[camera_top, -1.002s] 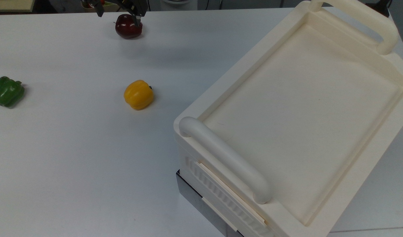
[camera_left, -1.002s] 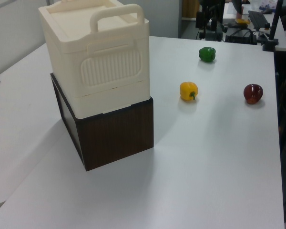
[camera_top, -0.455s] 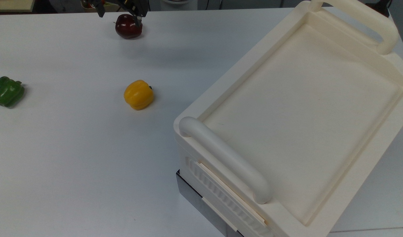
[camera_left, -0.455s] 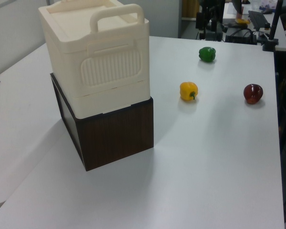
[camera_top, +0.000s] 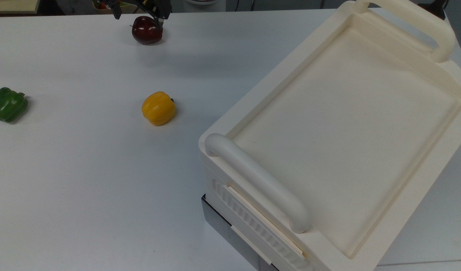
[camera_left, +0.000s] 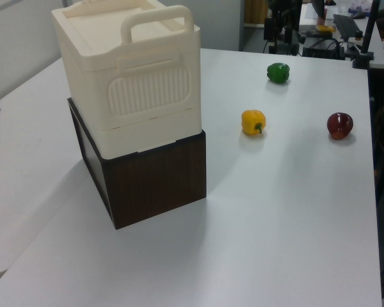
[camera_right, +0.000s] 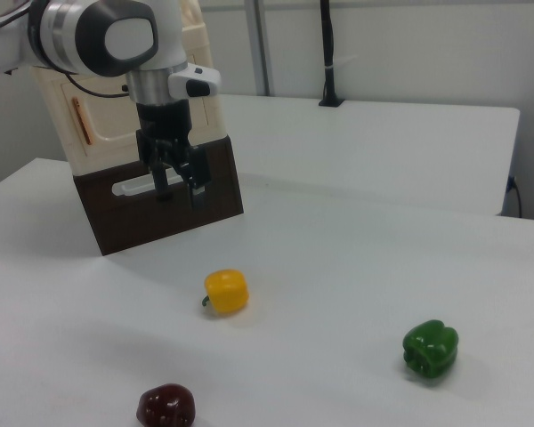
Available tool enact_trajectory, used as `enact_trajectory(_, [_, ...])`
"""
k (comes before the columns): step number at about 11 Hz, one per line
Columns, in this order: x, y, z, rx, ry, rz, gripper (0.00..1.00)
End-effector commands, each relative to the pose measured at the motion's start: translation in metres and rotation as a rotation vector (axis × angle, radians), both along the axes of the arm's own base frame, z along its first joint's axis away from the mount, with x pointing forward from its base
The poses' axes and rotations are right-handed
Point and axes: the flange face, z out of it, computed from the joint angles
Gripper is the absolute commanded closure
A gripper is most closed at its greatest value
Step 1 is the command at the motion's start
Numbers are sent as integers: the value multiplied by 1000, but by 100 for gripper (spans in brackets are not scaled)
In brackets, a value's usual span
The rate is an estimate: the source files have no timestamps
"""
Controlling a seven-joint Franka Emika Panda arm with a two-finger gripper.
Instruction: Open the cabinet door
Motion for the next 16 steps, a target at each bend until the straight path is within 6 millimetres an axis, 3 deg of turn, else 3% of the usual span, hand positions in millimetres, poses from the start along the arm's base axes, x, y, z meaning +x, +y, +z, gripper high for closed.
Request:
enact_trajectory(1, [0,2,-2,16,1,9,0])
enact_trajectory(4, [17,11,-22,10,-11,49,0])
enact_trajectory(6, [23,25,-19,24,-61,208,0])
enact_trajectory(8, [25,60,-16,104,-95,360,0])
enact_trajectory(10, [33,78,0,182,-204,501,0])
enact_trajectory(12, [46,105,2,168,-298,555,0])
enact_trajectory(14, [49,123,18,150,-378,626,0])
enact_trajectory(16, [48,160,31,146,-430,692,0])
